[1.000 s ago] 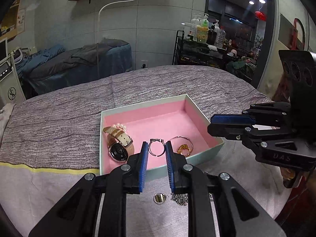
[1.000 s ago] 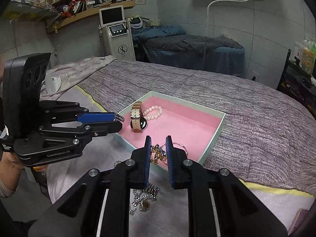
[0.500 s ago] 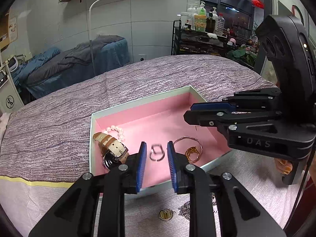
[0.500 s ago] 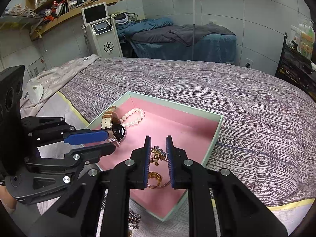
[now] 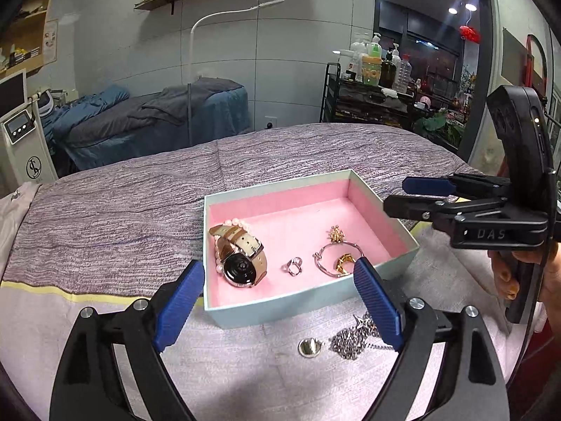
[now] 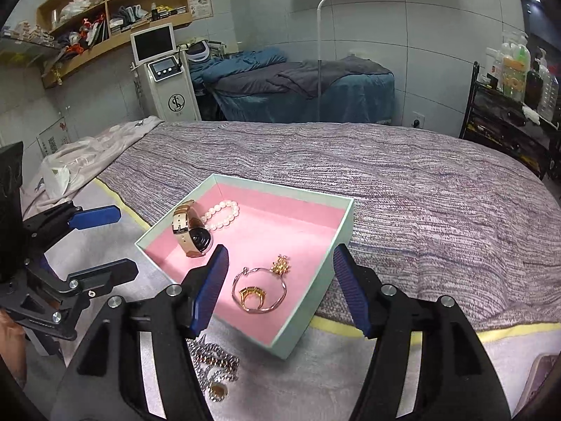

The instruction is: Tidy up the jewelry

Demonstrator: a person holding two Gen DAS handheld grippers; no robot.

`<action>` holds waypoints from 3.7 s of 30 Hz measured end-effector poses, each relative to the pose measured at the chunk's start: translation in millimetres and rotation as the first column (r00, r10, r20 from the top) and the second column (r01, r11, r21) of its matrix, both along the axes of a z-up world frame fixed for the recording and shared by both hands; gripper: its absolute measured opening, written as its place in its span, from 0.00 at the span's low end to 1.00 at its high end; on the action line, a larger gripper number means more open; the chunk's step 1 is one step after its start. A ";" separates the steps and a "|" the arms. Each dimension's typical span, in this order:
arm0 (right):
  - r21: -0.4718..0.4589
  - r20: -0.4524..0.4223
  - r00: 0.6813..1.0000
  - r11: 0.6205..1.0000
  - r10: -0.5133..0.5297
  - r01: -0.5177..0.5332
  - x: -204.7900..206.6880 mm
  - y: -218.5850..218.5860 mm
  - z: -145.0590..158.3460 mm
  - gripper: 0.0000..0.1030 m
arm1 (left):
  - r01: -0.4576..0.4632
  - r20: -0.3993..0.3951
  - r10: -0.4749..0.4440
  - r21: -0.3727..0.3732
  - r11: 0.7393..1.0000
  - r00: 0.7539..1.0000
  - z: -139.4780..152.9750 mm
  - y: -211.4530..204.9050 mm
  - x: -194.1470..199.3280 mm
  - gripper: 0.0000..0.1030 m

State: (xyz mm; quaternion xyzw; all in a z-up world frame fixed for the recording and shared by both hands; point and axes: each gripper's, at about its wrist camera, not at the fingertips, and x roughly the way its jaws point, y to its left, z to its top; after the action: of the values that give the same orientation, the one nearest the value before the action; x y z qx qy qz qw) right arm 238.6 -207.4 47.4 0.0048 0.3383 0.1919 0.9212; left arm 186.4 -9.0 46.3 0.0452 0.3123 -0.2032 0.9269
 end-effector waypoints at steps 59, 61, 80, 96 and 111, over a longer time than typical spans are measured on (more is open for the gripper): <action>-0.055 -0.159 0.978 0.988 0.136 -0.146 -78.0 15.5 -62.8 0.09 | 0.051 -0.153 -0.051 -0.006 0.999 0.987 -64.9 -13.7 -6.2 0.08; -0.048 -0.161 0.978 0.988 0.135 -0.144 -77.8 14.3 -63.3 0.09 | 0.052 -0.147 -0.052 -0.004 0.999 0.988 -63.9 -14.3 -6.9 0.03; -0.090 -0.126 0.983 0.985 0.136 -0.148 -81.6 16.4 -55.7 0.10 | -0.007 -0.112 0.002 -0.047 0.999 0.994 -46.8 13.6 -26.8 0.02; -0.128 -0.151 0.979 0.980 0.133 -0.153 -75.3 29.7 -64.9 0.20 | 0.005 -0.139 -0.010 -0.035 0.999 0.990 -58.5 9.6 -26.8 0.02; 0.006 -0.099 0.986 0.991 0.136 -0.136 -83.6 11.9 -42.0 0.11 | 0.011 -0.140 -0.019 -0.060 0.998 0.990 -50.2 14.2 -29.8 0.02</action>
State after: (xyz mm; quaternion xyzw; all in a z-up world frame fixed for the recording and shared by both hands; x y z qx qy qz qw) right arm 155.0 -195.4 5.4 -0.0093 0.3831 0.2537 0.8881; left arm 156.6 5.2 -3.9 0.0057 0.3701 -0.2218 0.9021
